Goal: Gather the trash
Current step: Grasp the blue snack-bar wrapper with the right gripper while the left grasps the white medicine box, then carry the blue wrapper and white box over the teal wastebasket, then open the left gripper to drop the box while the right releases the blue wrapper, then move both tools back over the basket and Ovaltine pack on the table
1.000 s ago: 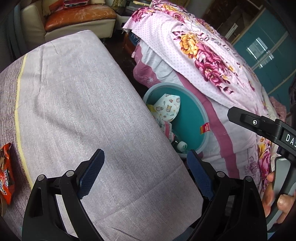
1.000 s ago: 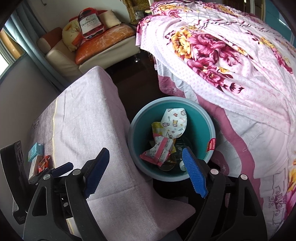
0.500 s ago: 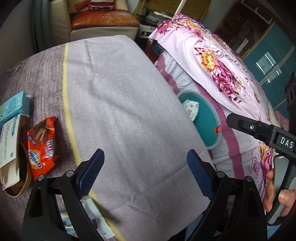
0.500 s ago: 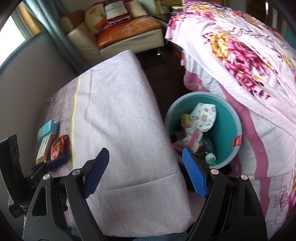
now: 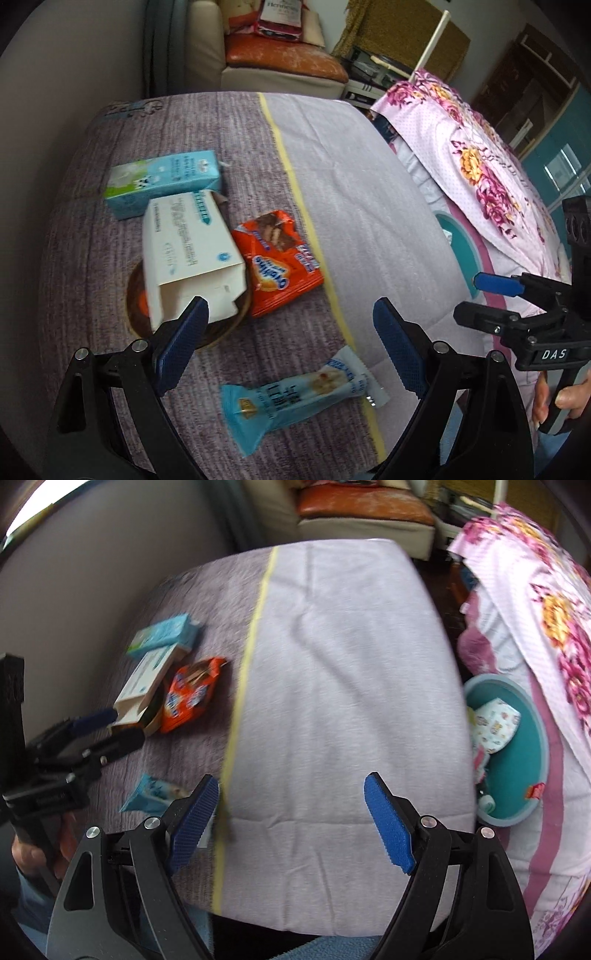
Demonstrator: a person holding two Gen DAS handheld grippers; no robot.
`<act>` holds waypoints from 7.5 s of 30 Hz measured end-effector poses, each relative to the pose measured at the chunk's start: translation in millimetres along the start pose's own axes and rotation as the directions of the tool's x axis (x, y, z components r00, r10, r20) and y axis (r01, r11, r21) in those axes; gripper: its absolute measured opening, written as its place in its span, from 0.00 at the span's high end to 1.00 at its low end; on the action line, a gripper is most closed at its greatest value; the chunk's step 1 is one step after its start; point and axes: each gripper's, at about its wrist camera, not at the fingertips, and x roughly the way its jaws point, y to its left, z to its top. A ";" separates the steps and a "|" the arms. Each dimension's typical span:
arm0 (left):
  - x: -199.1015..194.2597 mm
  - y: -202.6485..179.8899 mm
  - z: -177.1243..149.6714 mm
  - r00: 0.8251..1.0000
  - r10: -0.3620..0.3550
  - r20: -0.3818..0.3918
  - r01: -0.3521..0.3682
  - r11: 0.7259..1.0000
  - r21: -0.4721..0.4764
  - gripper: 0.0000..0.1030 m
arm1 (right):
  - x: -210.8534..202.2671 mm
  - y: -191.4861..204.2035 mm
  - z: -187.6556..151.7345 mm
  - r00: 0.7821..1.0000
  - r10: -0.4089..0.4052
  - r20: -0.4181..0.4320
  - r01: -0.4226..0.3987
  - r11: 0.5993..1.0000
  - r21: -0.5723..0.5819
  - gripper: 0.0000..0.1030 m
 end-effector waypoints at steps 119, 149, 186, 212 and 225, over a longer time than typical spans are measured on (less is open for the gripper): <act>122.9 -283.5 64.6 0.976 -0.162 -0.144 0.200 0.930 0.307 0.33 | -90.6 -290.9 -62.2 0.929 -0.145 0.340 -0.059 0.850 0.524 0.80; 203.9 -362.7 62.0 0.946 -0.197 -0.256 0.282 0.890 0.358 0.24 | -81.3 -350.1 -61.8 0.934 -0.255 0.252 0.055 0.796 0.603 0.79; 180.2 -277.8 52.2 0.954 -0.163 -0.253 0.226 0.943 0.243 0.12 | -50.9 -299.1 -38.0 0.961 -0.234 0.150 0.118 0.832 0.541 0.25; 108.1 -208.1 37.0 0.968 -0.202 -0.149 0.227 0.958 0.176 0.12 | -64.2 -193.2 -18.8 0.963 -0.221 0.152 0.144 0.905 0.401 0.20; 59.2 -118.8 23.7 0.983 -0.164 -0.083 0.173 0.977 0.125 0.12 | -40.5 -105.1 8.4 0.983 -0.132 0.124 0.097 0.962 0.255 0.20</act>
